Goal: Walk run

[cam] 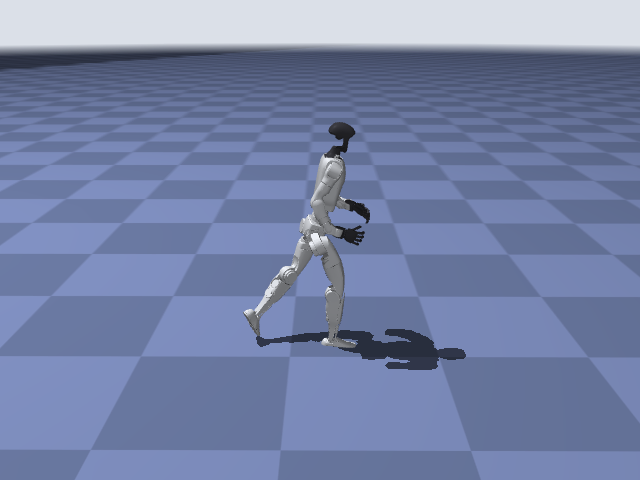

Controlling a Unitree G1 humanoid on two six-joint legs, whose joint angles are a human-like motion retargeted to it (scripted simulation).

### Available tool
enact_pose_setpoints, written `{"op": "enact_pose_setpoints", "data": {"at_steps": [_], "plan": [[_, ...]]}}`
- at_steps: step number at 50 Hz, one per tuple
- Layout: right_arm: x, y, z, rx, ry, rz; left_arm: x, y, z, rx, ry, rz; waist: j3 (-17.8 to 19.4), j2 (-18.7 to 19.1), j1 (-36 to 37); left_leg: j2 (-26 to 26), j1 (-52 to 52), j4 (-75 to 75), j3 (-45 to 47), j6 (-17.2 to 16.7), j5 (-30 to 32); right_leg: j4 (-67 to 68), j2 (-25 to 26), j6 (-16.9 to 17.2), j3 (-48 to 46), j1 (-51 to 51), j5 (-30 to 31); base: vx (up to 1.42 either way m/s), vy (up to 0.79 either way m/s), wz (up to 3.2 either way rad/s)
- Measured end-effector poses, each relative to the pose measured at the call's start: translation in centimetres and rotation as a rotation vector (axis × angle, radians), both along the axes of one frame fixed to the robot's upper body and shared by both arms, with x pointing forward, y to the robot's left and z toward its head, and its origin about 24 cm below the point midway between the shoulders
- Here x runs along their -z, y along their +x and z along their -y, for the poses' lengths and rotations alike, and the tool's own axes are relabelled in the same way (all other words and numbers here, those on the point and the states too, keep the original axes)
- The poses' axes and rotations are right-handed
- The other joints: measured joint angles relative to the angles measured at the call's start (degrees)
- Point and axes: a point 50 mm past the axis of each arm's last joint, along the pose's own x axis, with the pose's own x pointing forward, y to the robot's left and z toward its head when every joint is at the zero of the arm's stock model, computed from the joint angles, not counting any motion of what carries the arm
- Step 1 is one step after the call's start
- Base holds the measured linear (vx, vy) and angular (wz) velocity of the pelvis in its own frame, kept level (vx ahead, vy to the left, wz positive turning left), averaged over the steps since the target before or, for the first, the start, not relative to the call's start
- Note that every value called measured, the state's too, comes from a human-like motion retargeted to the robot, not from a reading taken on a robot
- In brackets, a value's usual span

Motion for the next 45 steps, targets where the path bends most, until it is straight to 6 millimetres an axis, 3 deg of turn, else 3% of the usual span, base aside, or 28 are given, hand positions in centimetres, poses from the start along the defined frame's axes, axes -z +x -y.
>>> {"op": "enact_pose_setpoints", "data": {"at_steps": [1,2,3,5,8,10,13,15,17,18,19,20,22,23,25,28,31,33,35,36,37,38,40,42,45], "plan": [[-0.2,1.5,-0.6,-0.048,-0.001,0.019,0.9,-0.1,-0.8,-0.046,0.017,-0.039,1.0,-1.3,-0.7,0.3,-0.5,4.7,1.2,-0.1,-3.4,0.8,-1.5,-1.2,1.1,1.3,3.5,1.8,-0.54,-0.02],[-0.7,2.9,-1.3,-0.102,-0.006,0.046,1.9,-0.2,-1.6,-0.088,0.037,-0.082,1.6,-2.5,-0.8,0.7,-1.3,9.0,3.7,0.7,-6.8,3.4,-2.6,-2.5,1.7,2.1,3.3,1.59,-0.45,-0.12],[-1.4,4.3,-2.3,-0.17,-0.013,0.089,2.8,-0.6,-2.7,-0.126,0.062,-0.128,1.3,-3.2,0.2,1.7,-2.9,12.4,8.5,3.3,-10.3,9.9,-2.7,-4.0,1.4,1.8,-4.7,1.86,-0.46,-0.1],[-2.8,5.6,-2.8,-0.259,-0.093,0.161,5.4,-3.0,-3.6,-0.129,0.115,-0.27,1.2,-3.5,3.1,2.5,-8.6,21.2,6.6,6.6,-18.1,16.9,-4.2,-1.1,4.4,4.7,-11.9,2.42,-0.5,0.38],[-4.9,7.9,-3.3,-0.338,-0.322,0.254,7.7,-6.2,-3.8,-0.095,0.154,-0.41,-0.3,-4.1,14.6,3.3,-23.7,24.8,3.2,3.6,-25.0,12.3,-1.4,1.0,1.5,13.5,-14.8,1.82,-0.43,-0.16],[-5.4,8.7,-4.1,-0.382,-0.394,0.265,8.0,-7.5,-4.5,-0.106,0.153,-0.447,-0.1,-2.6,19.9,4.0,-29.0,17.7,2.1,2.8,-28.3,4.5,3.5,2.4,-2.5,22.5,-9.8,1.75,-0.4,-0.55],[-6.3,8.7,-6.8,-0.411,-0.259,0.292,7.2,-8.2,-6.1,-0.145,0.147,-0.416,1.7,-0.6,25.9,4.5,-33.5,1.7,0.1,0.2,-28.9,-4.4,9.9,6.7,-2.1,34.3,9.0,1.56,-0.42,-0.85],[-6.9,8.3,-7.8,-0.405,-0.154,0.313,6.4,-7.9,-6.7,-0.174,0.131,-0.361,2.7,0.0,27.9,4.1,-34.2,-7.5,-3.3,-0.6,-29.6,-6.0,11.9,7.3,-3.8,39.4,22.1,1.8,-0.41,-0.35],[-6.6,7.7,-7.9,-0.333,-0.11,0.298,5.4,-6.2,-6.2,-0.174,0.11,-0.284,3.2,1.3,28.2,6.0,-34.5,-9.0,-4.8,1.2,-26.5,-1.2,13.6,8.1,-3.6,41.0,28.4,1.45,-0.38,-0.15],[-6.2,7.4,-7.8,-0.285,-0.105,0.28,4.9,-4.8,-6.0,-0.167,0.115,-0.248,3.7,2.6,28.9,7.1,-34.8,-7.3,-5.9,4.5,-21.7,3.7,14.7,7.7,-4.7,40.7,28.6,1.44,-0.38,-0.11],[-5.4,7.0,-7.6,-0.244,-0.099,0.244,4.6,-3.3,-5.6,-0.146,0.12,-0.232,3.8,3.0,28.4,7.5,-35.1,-2.0,-6.5,7.0,-25.0,10.2,14.8,7.5,-5.6,38.8,26.8,1.65,-0.4,0.14],[-4.3,6.5,-7.6,-0.208,-0.094,0.2,4.3,-1.8,-5.0,-0.118,0.126,-0.225,3.6,3.0,27.3,7.5,-35.5,5.1,-6.8,9.0,-32.5,17.5,14.5,7.3,-6.6,36.1,23.9,1.85,-0.35,0.4],[-0.7,3.9,-6.5,-0.173,-0.096,0.018,4.7,0.1,-1.9,0.015,0.13,-0.268,2.7,3.3,26.1,10.2,-35.0,13.5,-8.0,6.1,-38.2,31.2,14.6,7.5,-3.1,27.8,17.8,1.83,-0.33,0.23],[0.7,2.6,-6.2,-0.196,-0.1,-0.064,4.1,1.2,-1.4,0.056,0.143,-0.256,2.3,4.0,24.0,10.6,-32.3,14.6,-8.1,5.3,-41.4,37.6,13.2,7.2,-3.6,22.2,14.1,1.73,-0.33,0.08],[1.9,0.4,-5.1,-0.218,-0.094,-0.144,2.5,3.0,-0.1,0.117,0.169,-0.193,0.4,3.7,17.9,8.1,-27.3,12.2,-7.5,4.0,-43.3,43.4,6.4,4.3,-5.8,12.3,5.6,1.68,-0.23,0.12],[0.3,-0.3,-2.7,-0.114,-0.074,-0.008,-0.5,4.2,-0.1,0.14,0.219,-0.029,-0.9,3.3,11.5,2.5,-16.5,1.7,-6.7,1.7,-36.5,31.7,2.2,0.0,-9.6,3.9,0.1,1.52,-0.31,0.15],[-0.1,-1.7,-0.8,-0.031,-0.09,0.001,-0.8,3.3,0.8,0.129,0.122,-0.014,-1.3,3.1,5.3,0.6,-6.7,-4.0,-7.5,-2.5,-18.5,11.9,1.7,-0.6,-12.3,0.5,-0.3,1.47,-0.3,0.84],[-0.2,-2.0,-0.3,-0.024,-0.106,-0.01,-0.1,2.2,1.3,0.109,0.037,-0.074,-1.1,1.8,2.9,0.3,-1.6,-4.5,-2.8,-2.8,-6.8,1.9,0.9,0.3,-11.3,0.6,0.1,1.51,-0.42,0.41],[-1.3,-0.5,-0.2,-0.02,-0.105,0.062,0.0,1.7,0.9,0.085,0.01,-0.096,0.8,-1.5,2.0,-1.9,0.9,1.5,0.3,-1.7,-2.5,-1.4,-0.9,0.1,-4.6,1.2,4.4,1.58,-0.47,-0.09],[-1.8,0.4,-0.2,-0.024,-0.099,0.102,0.0,1.7,0.5,0.073,0.024,-0.088,1.7,-2.5,1.6,-1.6,0.4,6.6,2.0,-0.4,-5.3,0.0,-1.7,-3.1,-1.5,1.4,5.4,1.5,-0.4,-0.12],[-2.3,1.4,-0.4,-0.03,-0.088,0.137,0.1,1.6,-0.1,0.059,0.048,-0.085,2.2,-3.7,2.0,-1.2,-0.6,11.9,4.8,1.4,-7.9,3.5,-2.5,-5.9,0.5,0.9,3.5,1.45,-0.37,-0.47],[-2.6,2.2,-0.8,-0.041,-0.069,0.165,0.4,1.5,-1.0,0.041,0.09,-0.089,1.7,-5.2,3.6,-0.5,-2.8,17.9,9.5,4.6,-10.5,11.2,-3.1,-8.0,0.3,-0.7,-4.3,1.58,-0.32,-0.39],[-2.1,2.7,-1.2,0.054,0.03,0.171,2.9,-0.4,-2.1,0.07,0.215,-0.173,2.5,-4.9,6.7,3.0,-9.9,34.1,7.9,8.8,-16.9,19.7,-7.0,-4.5,1.5,1.5,-11.4,1.85,-0.28,0.31],[-3.4,5.1,-2.9,0.044,0.179,0.26,5.3,-2.0,-2.6,0.119,0.328,-0.27,2.4,-5.8,13.1,3.9,-21.6,41.9,5.6,6.6,-20.8,20.2,-5.6,-2.9,2.2,4.6,-15.5,1.51,-0.36,-0.04],[-5.4,8.2,-6.0,-0.289,0.123,0.285,6.8,-4.3,-5.2,0.08,0.352,-0.39,1.9,-3.3,18.7,6.7,-32.7,36.0,3.4,6.3,-25.6,13.1,0.1,-1.7,-3.9,14.1,-13.7,1.23,-0.33,-0.4]]}}
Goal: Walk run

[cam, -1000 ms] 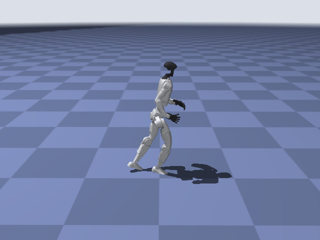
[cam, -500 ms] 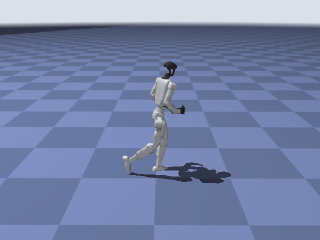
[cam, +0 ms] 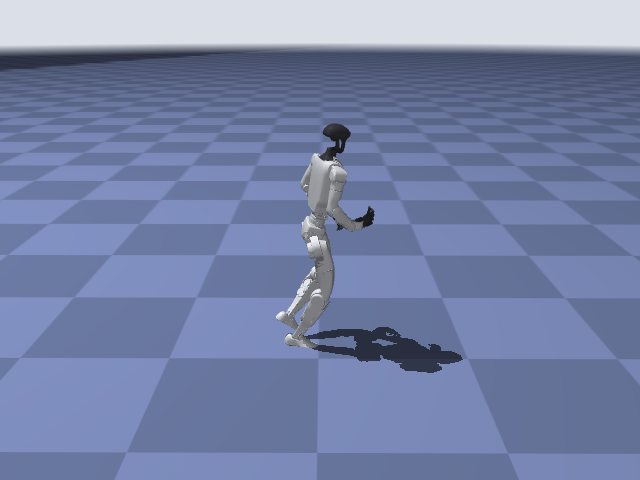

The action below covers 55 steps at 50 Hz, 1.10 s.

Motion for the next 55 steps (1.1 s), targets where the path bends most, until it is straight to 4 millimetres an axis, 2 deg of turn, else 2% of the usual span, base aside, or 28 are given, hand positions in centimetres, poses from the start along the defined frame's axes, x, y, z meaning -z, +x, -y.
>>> {"op": "enact_pose_setpoints", "data": {"at_steps": [3,5,8,10,11,12,13,15,17,18,20,23,25,28,30,31,32,33,35,37,42,45,47,48,49,50,53,55], "plan": [[-0.8,0.9,-2.2,-0.109,-0.188,-0.002,-0.1,-1.6,-1.3,-0.133,-0.081,0.011,-0.1,2.2,5.9,2.2,-4.1,-19.1,0.4,-1.6,-0.8,-11.3,8.6,2.5,-2.5,12.2,12.2,1.59,-0.34,-0.86],[-1.5,0.6,-2.8,-0.11,-0.181,0.036,-0.1,-2.4,-1.7,-0.187,-0.112,0.006,0.4,4.1,9.7,1.0,-3.7,-33.6,-3.6,-4.2,-1.1,-14.9,13.0,4.9,-2.4,18.8,23.0,1.38,-0.27,-0.69],[-0.9,-0.7,-2.7,-0.114,-0.114,0.004,-0.5,-2.0,-1.3,-0.206,-0.126,0.03,1.7,5.8,11.6,1.7,-2.2,-43.7,-8.1,-7.5,-0.1,-13.0,15.6,6.3,-3.4,24.5,36.2,1.4,-0.26,-0.08],[0.4,-1.6,-2.0,-0.101,-0.115,-0.06,-0.9,-1.1,-1.1,-0.205,-0.13,0.052,1.9,7.7,12.5,3.2,-2.3,-41.2,-7.4,-2.3,5.7,-4.4,16.5,7.2,-3.7,24.5,40.4,1.24,-0.24,-0.13],[1.3,-2.1,-1.6,-0.071,-0.113,-0.095,-0.8,-1.0,-1.2,-0.221,-0.134,0.057,1.2,7.9,10.6,3.1,-3.5,-34.9,-7.6,1.3,0.0,2.7,15.5,7.5,-5.6,22.3,38.8,1.31,-0.24,0.22],[2.4,-2.9,-1.1,-0.034,-0.111,-0.144,-0.5,-1.0,-1.2,-0.243,-0.139,0.053,0.5,7.9,9.3,3.6,-4.6,-28.4,-8.0,3.1,-4.8,10.2,14.2,7.3,-6.2,19.9,36.3,1.7,-0.19,0.37],[4.1,-4.4,-0.5,0.019,-0.112,-0.223,0.5,-1.6,-0.7,-0.275,-0.147,0.031,0.1,7.3,9.2,5.2,-5.6,-21.8,-8.5,1.4,-7.8,18.5,12.2,5.7,-4.1,17.0,32.3,1.96,-0.23,0.11],[6.7,-6.5,-1.1,0.073,-0.094,-0.363,0.9,-1.2,-0.5,-0.315,-0.171,0.035,-0.1,8.8,5.0,6.5,-1.0,-18.6,-8.7,-0.5,-13.3,29.4,11.6,5.4,-1.5,9.2,25.5,1.69,-0.33,0.13],[7.8,-7.8,-0.8,0.087,-0.065,-0.449,0.6,0.1,0.9,-0.264,-0.204,0.032,-0.6,8.7,0.6,4.6,2.0,-18.9,-8.7,-1.5,-14.9,33.2,7.3,4.8,-1.8,1.5,17.2,1.15,-0.22,0.34],[7.8,-8.0,0.1,0.112,-0.062,-0.446,0.1,1.0,1.6,-0.229,-0.221,0.055,-1.2,7.6,-0.6,3.2,3.3,-19.7,-7.7,-2.2,-15.4,32.8,4.3,3.3,-2.0,-2.2,13.2,0.93,-0.19,0.27],[7.2,-8.3,2.2,0.193,-0.096,-0.388,-1.6,2.7,3.0,-0.136,-0.251,0.122,-2.0,5.9,-3.6,-0.3,7.3,-24.2,-7.4,-3.1,-13.8,26.9,-0.7,-0.1,-4.7,-7.8,8.6,0.81,-0.24,0.54],[6.9,-9.2,4.3,0.314,-0.163,-0.341,-3.3,4.3,5.5,0.009,-0.306,0.146,-2.3,4.3,-7.5,-5.2,15.1,-32.1,-9.8,-4.1,-7.2,8.7,-3.8,-2.2,-9.4,-11.6,8.5,1.0,-0.34,0.96],[7.3,-9.8,4.3,0.326,-0.178,-0.362,-4.7,5.3,7.4,0.091,-0.374,0.155,-1.6,2.9,-10.1,-8.7,20.9,-36.4,-11.7,-4.4,-1.8,-4.9,-3.7,0.0,-6.5,-12.4,15.7,1.06,-0.43,0.96],[7.0,-8.7,3.0,0.227,-0.158,-0.341,-8.0,7.4,8.7,0.185,-0.426,0.252,0.1,1.3,-12.6,-9.1,27.7,-37.6,-8.5,-4.0,4.9,-13.6,-3.8,0.5,-0.6,-11.7,18.9,0.62,-0.37,0.33],[6.2,-7.4,2.8,0.158,-0.175,-0.288,-10.3,8.4,9.1,0.245,-0.433,0.332,0.7,0.2,-14.4,-8.2,29.2,-32.5,-6.1,-3.7,8.9,-12.9,-6.2,-4.3,-2.8,-10.2,22.0,1.01,-0.58,0.32],[6.0,-7.0,2.6,0.117,-0.195,-0.273,-10.9,8.6,8.9,0.252,-0.426,0.356,-0.2,-0.9,-14.2,-7.6,28.4,-28.0,-3.0,-3.3,11.3,-8.5,-7.0,-7.0,-5.2,-10.8,16.8,1.18,-0.57,0.1],[6.0,-6.8,2.8,0.098,-0.215,-0.272,-11.2,8.5,8.9,0.264,-0.425,0.366,-0.6,-1.5,-13.6,-6.7,27.3,-22.5,-1.1,-2.7,13.2,-4.3,-7.5,-8.2,-5.2,-11.1,12.6,1.13,-0.38,0.32],[6.4,-7.0,3.5,0.122,-0.235,-0.299,-10.7,7.8,9.6,0.289,-0.434,0.344,0.3,-1.2,-12.3,-4.9,25.7,-14.6,-1.8,-1.5,14.1,-0.4,-7.5,-6.2,-0.5,-11.0,10.3,1.07,-0.26,0.43],[7.0,-6.8,4.1,0.163,-0.245,-0.347,-8.6,6.4,11.2,0.3,-0.45,0.272,0.5,-4.0,-7.1,-6.4,20.7,-4.9,-3.0,-3.1,10.7,2.5,-10.4,-4.2,1.2,-10.1,6.8,0.86,-0.23,-0.16],[7.1,-6.0,2.7,0.137,-0.196,-0.364,-6.1,5.7,10.4,0.214,-0.426,0.182,1.1,-4.7,-7.6,-5.9,17.9,-3.9,-1.6,-2.8,7.2,2.3,-11.6,-3.1,-0.7,-7.9,6.2,0.54,-0.26,-0.3],[5.9,-4.5,0.5,0.087,-0.106,-0.312,-1.7,2.1,6.1,0.004,-0.349,0.049,1.0,-0.9,-4.6,-5.3,10.7,-20.6,-6.3,-8.9,2.8,-9.0,-3.5,-1.5,-4.9,1.0,10.8,0.45,-0.14,-0.65],[5.1,-3.9,-0.1,0.029,-0.126,-0.268,-0.3,0.0,4.0,-0.113,-0.319,0.005,2.2,2.6,-1.2,-3.4,10.1,-36.4,-9.4,-8.9,-0.4,-15.6,3.6,-0.8,-5.5,6.6,13.1,0.4,-0.06,-1.24],[4.8,-3.7,-0.4,-0.01,-0.143,-0.255,0.2,-0.8,3.7,-0.186,-0.339,-0.011,3.4,4.5,0.7,-4.5,9.8,-42.9,-19.8,-8.8,-1.5,-19.3,7.4,-1.3,-4.5,10.4,13.0,0.35,0.0,-1.35],[4.8,-3.7,-0.5,-0.029,-0.147,-0.259,0.4,-1.1,3.7,-0.211,-0.352,-0.017,4.0,5.3,1.3,-4.7,9.7,-45.0,-23.9,-9.2,-0.1,-20.8,8.9,-1.7,-3.7,12.2,12.6,0.4,0.01,-1.36],[5.0,-3.8,-0.6,-0.042,-0.142,-0.277,0.5,-1.4,3.8,-0.23,-0.362,-0.026,4.4,6.0,2.1,-4.6,9.7,-46.1,-25.5,-9.1,4.4,-21.9,10.3,-2.0,-2.4,13.9,12.2,0.53,0.03,-1.46],[5.2,-4.0,-0.6,-0.053,-0.133,-0.302,0.7,-1.6,3.9,-0.245,-0.37,-0.036,4.8,6.7,3.1,-4.2,9.7,-46.7,-25.9,-8.7,10.5,-22.8,11.7,-2.2,-0.8,15.5,11.7,0.62,0.06,-1.27],[6.7,-4.7,0.4,-0.021,-0.063,-0.431,1.4,-1.7,5.2,-0.211,-0.381,-0.086,4.0,8.1,3.1,-2.7,10.2,-44.5,-18.0,-3.9,5.4,-21.6,12.2,-0.8,1.2,16.8,9.9,0.48,0.08,-0.7],[7.0,-5.0,-0.4,-0.027,-0.007,-0.468,1.4,-0.8,5.8,-0.21,-0.393,-0.084,4.1,8.7,-0.6,-1.3,10.5,-42.1,-16.8,-3.9,2.6,-20.8,12.4,-0.3,1.6,16.6,10.2,0.21,-0.04,-0.38]]}}
